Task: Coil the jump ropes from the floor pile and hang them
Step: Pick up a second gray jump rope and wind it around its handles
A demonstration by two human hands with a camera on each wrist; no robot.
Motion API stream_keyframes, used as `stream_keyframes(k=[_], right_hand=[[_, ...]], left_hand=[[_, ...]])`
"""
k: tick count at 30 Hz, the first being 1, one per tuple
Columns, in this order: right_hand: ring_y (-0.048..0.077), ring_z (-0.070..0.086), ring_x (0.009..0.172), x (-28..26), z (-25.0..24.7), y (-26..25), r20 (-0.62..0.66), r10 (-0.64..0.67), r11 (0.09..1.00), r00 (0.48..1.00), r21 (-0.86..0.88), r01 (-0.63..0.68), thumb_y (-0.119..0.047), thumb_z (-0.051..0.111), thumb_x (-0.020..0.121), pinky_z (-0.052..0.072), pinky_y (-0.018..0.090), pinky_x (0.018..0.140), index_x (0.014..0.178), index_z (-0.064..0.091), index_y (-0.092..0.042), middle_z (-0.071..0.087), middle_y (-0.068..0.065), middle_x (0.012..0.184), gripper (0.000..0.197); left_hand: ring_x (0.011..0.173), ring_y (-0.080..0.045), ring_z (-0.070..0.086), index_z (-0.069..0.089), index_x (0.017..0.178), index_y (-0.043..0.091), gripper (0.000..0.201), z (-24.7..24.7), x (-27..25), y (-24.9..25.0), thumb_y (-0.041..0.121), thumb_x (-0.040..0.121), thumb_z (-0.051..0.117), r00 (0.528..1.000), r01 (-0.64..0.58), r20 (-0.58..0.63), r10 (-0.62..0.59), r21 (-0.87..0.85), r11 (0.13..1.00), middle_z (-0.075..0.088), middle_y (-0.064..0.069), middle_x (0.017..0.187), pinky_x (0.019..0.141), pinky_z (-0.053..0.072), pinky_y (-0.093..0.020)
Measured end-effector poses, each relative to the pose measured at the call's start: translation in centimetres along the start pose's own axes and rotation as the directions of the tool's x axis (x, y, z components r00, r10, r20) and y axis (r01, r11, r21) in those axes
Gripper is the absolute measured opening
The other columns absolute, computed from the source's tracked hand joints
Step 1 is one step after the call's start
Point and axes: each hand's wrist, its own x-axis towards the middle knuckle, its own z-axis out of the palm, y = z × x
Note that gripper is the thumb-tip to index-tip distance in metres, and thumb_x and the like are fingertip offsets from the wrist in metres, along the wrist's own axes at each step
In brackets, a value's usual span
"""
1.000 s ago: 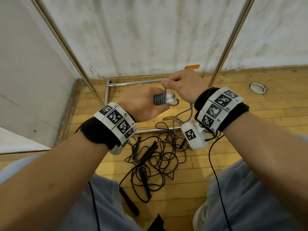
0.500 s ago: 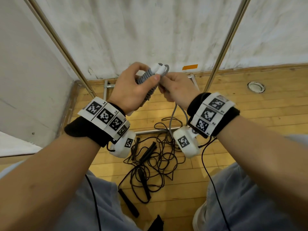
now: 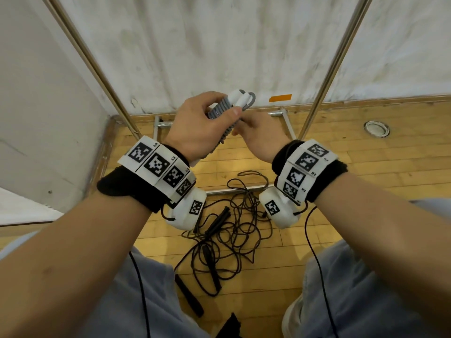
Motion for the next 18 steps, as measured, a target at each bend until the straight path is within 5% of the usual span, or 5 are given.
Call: stream_keyframes(k=[4,7,11,13,18], right_hand=[[0.019,0.054,0.066,-0.3,0.9,-0.2,0.203,0.103,0.892,0.974,0.413,-0.181,-0.021,0.04,0.1,0.045,0.032,0.069,0.093,0.057,-0.021,0.055,0.001,0.066,0.018],[0.013,0.041,0.052,-0.5,1.3,-0.3,0.221,0.161,0.808,0.962,0.531,-0.257,-0.014,0.039,0.1,0.042,0.027,0.056,0.088,0.054,-0.013,0.042,0.0,0.061,0.018],[0.01,0.037,0.051,-0.8,1.1,-0.6,0.19,0.041,0.997,0.981,0.053,-0.052,-0.027,0.04,0.1,0.03,0.016,0.049,0.077,0.054,-0.014,0.042,-0.005,0.06,0.029],[0.011,0.037,0.053,-0.9,0.9,-0.6,0.2,-0.028,0.968,0.979,-0.238,0.077,-0.032,0.041,0.099,0.029,0.014,0.045,0.069,0.047,-0.016,0.041,-0.005,0.059,0.034],[0.018,0.049,0.071,-1.1,0.0,-1.0,0.264,-0.072,0.867,0.962,-0.46,0.191,-0.031,0.037,0.1,0.031,0.029,0.059,0.089,0.057,-0.015,0.053,-0.001,0.076,0.028]], left_hand=[[0.08,-0.021,0.063,0.061,0.117,0.019,0.035,-0.9,0.7,-1.3,0.038,0.088,0.062,0.998,-0.047,-0.019,0.053,0.235,0.971,0.065,0.001,0.092,0.073,0.053,-0.04],[0.08,-0.022,0.061,0.059,0.115,0.028,0.036,-2.0,1.3,-2.5,0.049,0.086,0.058,0.994,-0.047,-0.071,0.088,0.448,0.893,0.063,0.007,0.087,0.067,0.048,-0.034],[0.083,-0.028,0.062,0.053,0.119,0.029,0.039,-2.4,1.5,-3.9,0.053,0.088,0.054,0.995,-0.032,-0.049,0.086,0.661,0.75,0.068,-0.001,0.095,0.063,0.039,-0.03],[0.084,-0.03,0.062,0.052,0.12,0.028,0.039,-2.1,1.4,-4.4,0.052,0.089,0.054,0.998,-0.04,-0.004,0.061,0.711,0.702,0.068,-0.003,0.095,0.062,0.038,-0.031],[0.081,-0.022,0.058,0.057,0.11,0.032,0.029,-1.5,1.4,-4.8,0.051,0.088,0.056,0.991,-0.04,0.114,-0.065,0.735,0.677,0.063,0.005,0.09,0.064,0.039,-0.032]])
